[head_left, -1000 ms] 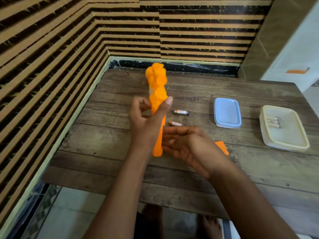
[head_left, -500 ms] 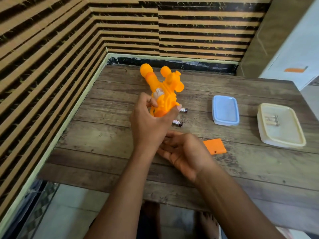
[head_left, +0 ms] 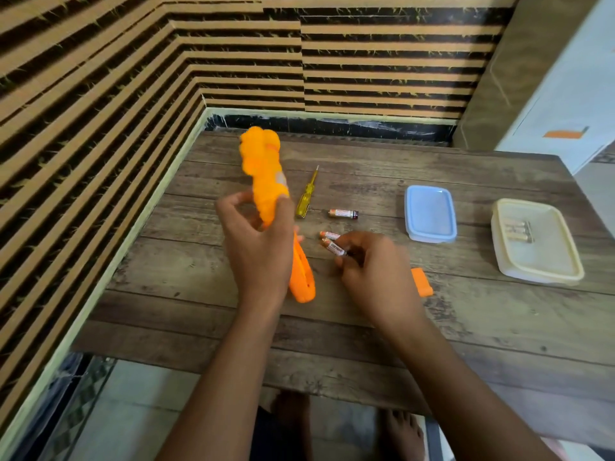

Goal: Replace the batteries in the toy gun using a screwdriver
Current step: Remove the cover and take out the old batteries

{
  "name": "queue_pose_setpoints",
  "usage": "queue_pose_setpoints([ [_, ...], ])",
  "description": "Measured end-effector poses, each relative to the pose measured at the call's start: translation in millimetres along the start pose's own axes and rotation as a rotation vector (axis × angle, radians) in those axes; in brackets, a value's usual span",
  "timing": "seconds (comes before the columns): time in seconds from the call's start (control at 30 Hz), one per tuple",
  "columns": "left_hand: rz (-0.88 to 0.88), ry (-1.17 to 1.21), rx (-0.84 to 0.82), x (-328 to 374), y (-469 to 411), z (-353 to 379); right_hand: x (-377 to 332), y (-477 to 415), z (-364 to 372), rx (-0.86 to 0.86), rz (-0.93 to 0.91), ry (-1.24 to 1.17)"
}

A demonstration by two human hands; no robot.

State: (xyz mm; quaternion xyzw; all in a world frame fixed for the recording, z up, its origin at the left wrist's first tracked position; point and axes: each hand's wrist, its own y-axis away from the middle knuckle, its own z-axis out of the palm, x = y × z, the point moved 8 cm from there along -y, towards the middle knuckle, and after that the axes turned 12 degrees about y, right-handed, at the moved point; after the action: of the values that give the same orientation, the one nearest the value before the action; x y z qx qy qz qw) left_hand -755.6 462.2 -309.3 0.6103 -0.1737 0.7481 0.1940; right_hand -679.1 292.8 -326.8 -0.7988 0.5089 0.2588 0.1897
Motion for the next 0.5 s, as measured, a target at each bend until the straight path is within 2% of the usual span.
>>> queue_pose_setpoints([
  [0.1, -0.034, 0.077, 0.013, 1, -1, -12, -6, -6, 2, 0.010, -0.043, 0.161],
  [0.3, -0.162, 0.115, -0.038, -13, -8, -35, -16, -11, 11, -0.013, -0.073, 0.298],
  [0.5, -0.413, -0.064, -0.024, -36, -7, -65, -18, -11, 14, -0.061, -0.068, 0.405],
])
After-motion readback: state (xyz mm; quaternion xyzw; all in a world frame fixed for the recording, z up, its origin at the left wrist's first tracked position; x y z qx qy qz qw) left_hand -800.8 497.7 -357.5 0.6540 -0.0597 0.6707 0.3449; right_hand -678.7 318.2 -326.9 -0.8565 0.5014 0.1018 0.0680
